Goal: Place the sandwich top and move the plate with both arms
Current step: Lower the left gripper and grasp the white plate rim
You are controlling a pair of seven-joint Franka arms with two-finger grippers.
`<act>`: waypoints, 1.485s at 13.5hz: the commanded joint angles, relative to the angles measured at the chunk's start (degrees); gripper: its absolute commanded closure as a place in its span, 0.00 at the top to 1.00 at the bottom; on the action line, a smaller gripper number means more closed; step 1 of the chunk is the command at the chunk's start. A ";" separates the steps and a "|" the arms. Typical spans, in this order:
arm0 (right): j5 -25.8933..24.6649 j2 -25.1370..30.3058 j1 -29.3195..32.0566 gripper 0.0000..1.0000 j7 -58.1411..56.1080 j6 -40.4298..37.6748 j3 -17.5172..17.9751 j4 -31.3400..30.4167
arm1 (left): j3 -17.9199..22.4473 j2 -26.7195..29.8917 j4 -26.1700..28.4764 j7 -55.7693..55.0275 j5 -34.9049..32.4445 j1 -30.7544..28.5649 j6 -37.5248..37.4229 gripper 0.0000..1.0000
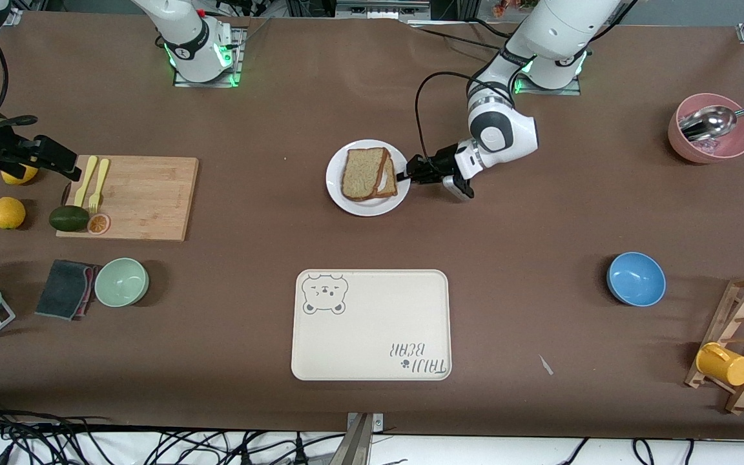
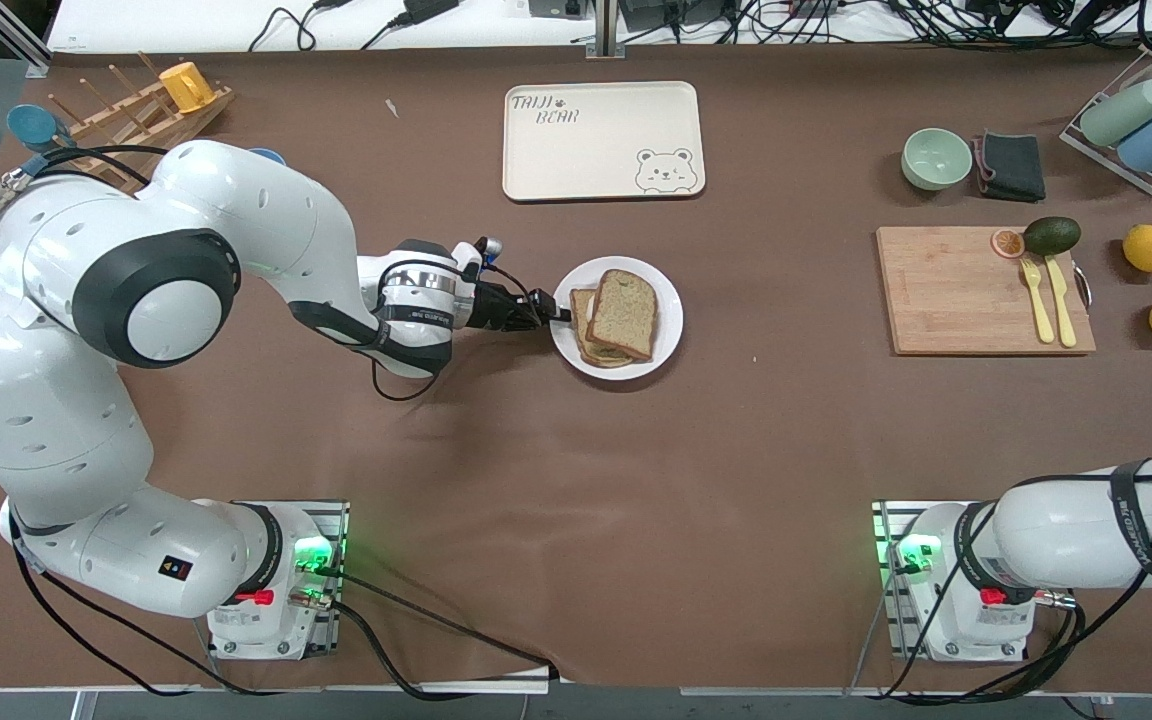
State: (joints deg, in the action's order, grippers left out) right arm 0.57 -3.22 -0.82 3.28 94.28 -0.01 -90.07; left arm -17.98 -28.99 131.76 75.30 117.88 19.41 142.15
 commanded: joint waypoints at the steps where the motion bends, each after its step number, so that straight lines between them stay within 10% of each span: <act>1: 0.93 0.58 0.12 1.00 0.33 0.02 0.10 -0.54 | -0.13 -0.28 -0.54 2.40 2.53 0.02 0.58 0.12; 20: 0.93 0.58 0.20 1.00 0.33 -0.07 0.10 -0.54 | -0.21 0.07 -2.73 1.78 2.71 -2.35 0.50 0.00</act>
State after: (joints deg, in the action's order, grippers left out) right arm 0.57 -3.22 -0.82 3.29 94.28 -0.01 -90.08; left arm -17.90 -29.08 130.59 75.69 117.91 18.26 142.10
